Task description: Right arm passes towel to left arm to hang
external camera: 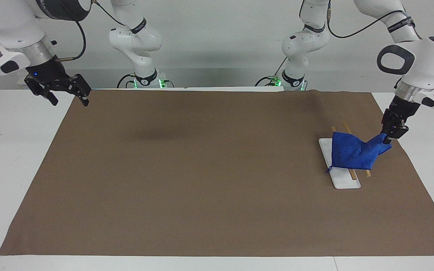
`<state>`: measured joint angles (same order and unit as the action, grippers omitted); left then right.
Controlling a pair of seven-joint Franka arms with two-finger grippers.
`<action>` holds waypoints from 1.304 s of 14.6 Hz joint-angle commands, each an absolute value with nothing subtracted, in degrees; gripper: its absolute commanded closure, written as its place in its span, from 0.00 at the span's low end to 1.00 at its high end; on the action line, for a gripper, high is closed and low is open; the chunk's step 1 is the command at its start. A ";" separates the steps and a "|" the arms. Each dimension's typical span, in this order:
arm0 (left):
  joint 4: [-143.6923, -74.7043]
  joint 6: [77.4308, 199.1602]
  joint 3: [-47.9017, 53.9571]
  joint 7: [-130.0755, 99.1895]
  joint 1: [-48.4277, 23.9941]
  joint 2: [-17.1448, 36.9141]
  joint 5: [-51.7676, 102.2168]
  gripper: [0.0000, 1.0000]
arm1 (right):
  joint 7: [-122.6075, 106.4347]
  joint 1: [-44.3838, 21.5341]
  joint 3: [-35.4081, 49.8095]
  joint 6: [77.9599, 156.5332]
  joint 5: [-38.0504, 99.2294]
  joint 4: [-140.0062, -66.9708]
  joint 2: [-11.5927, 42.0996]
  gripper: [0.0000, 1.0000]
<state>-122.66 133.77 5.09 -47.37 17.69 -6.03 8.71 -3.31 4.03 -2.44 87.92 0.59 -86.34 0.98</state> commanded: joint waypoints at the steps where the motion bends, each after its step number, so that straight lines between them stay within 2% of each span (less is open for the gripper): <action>1: -114.55 124.75 5.54 -47.46 17.93 -4.58 2.40 0.00 | -4.22 4.31 -2.28 87.19 0.44 -86.13 0.62 0.00; 4: -106.45 115.86 5.80 -43.61 17.58 -2.64 0.00 0.00 | -4.13 4.31 -2.29 87.19 0.44 -86.13 0.62 0.00; 8: -104.60 108.31 5.97 -33.18 14.95 -3.78 -1.93 0.00 | -4.13 4.31 -2.37 86.75 0.53 -86.13 0.53 0.00; 12: -97.84 91.88 5.98 -14.89 11.43 -3.87 -1.85 0.00 | -4.04 4.39 -2.29 86.66 0.53 -86.31 0.44 0.00; 15: -93.44 82.29 6.95 -9.24 7.23 -4.39 -1.76 0.00 | -4.04 4.39 -2.29 86.57 0.53 -86.83 -0.17 0.00; 19: -91.85 80.69 6.33 -7.21 2.73 -3.25 -1.06 0.00 | -4.13 4.39 -2.29 86.57 0.62 -87.10 -0.26 0.00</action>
